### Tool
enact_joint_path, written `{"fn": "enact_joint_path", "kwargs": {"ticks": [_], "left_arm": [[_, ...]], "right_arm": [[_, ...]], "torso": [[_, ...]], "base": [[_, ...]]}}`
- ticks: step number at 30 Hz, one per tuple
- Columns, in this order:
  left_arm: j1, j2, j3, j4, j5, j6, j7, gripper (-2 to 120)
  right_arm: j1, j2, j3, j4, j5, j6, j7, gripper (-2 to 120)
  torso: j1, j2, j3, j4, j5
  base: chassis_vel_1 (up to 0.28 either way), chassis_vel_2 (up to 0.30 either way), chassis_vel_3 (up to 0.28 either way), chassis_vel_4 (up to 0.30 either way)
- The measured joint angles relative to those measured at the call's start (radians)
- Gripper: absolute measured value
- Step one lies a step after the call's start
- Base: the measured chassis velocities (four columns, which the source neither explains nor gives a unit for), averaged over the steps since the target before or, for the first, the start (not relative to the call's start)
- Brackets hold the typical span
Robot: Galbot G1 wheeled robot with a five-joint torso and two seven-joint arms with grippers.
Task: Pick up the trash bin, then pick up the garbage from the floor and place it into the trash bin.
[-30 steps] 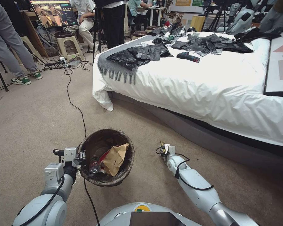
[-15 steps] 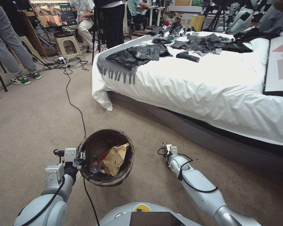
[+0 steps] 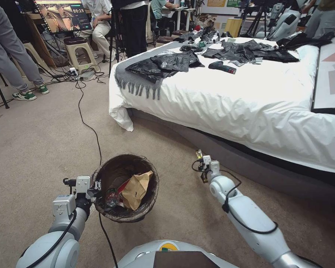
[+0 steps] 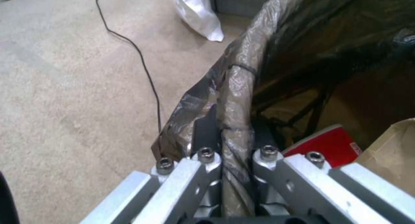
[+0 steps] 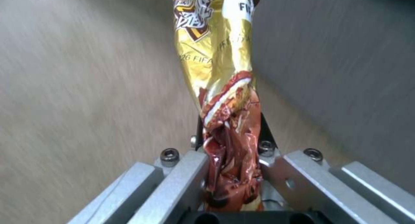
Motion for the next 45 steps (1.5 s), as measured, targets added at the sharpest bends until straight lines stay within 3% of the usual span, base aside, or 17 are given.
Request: {"fn": "enact_joint_path", "kwargs": {"ticks": [1, 2, 8, 15, 21, 37, 45], "left_arm": [[0.001, 0.001, 0.000, 0.000, 0.000, 0.000, 0.000, 2], [0.001, 0.001, 0.000, 0.000, 0.000, 0.000, 0.000, 2], [0.004, 0.002, 0.001, 0.000, -0.001, 0.000, 0.000, 2], [0.011, 0.004, 0.003, 0.000, -0.001, 0.000, 0.000, 2], [0.021, 0.010, 0.002, 0.000, -0.001, 0.000, -0.001, 2], [0.030, 0.005, 0.009, 0.000, 0.002, 0.000, -0.001, 2], [0.024, 0.002, 0.013, 0.000, 0.003, 0.000, -0.001, 2]], "right_arm": [[-0.016, -0.032, 0.017, 0.084, 0.012, -0.003, -0.006, 0], [-0.016, -0.032, 0.017, 0.084, 0.012, -0.003, -0.006, 0], [-0.054, -0.135, 0.079, 0.357, 0.092, -0.012, -0.078, 0], [-0.036, -0.181, 0.089, 0.511, 0.188, -0.041, -0.113, 0], [0.038, -0.206, 0.000, 0.630, 0.287, -0.064, -0.130, 0], [0.207, -0.246, -0.192, 0.706, 0.306, -0.079, -0.304, 0], [0.289, -0.240, -0.320, 0.712, 0.315, -0.093, -0.316, 0]], "torso": [[0.000, 0.000, 0.000, 0.0002, -0.0003], [0.000, 0.000, 0.000, 0.0002, -0.0003], [0.000, 0.000, 0.000, 0.0003, -0.0002], [0.000, 0.000, 0.000, 0.0002, -0.0002], [0.000, 0.000, 0.000, 0.0004, -0.0004], [0.000, 0.000, 0.000, 0.0004, -0.0003], [0.000, 0.000, 0.000, 0.0003, -0.0004]], "base": [[0.000, 0.000, 0.000, 0.000], [0.000, 0.000, 0.000, 0.000], [0.000, 0.000, 0.000, 0.000], [0.000, 0.000, 0.000, 0.000], [0.000, 0.000, 0.000, 0.000], [0.000, 0.000, 0.000, 0.000], [0.000, 0.000, 0.000, 0.000]]}}
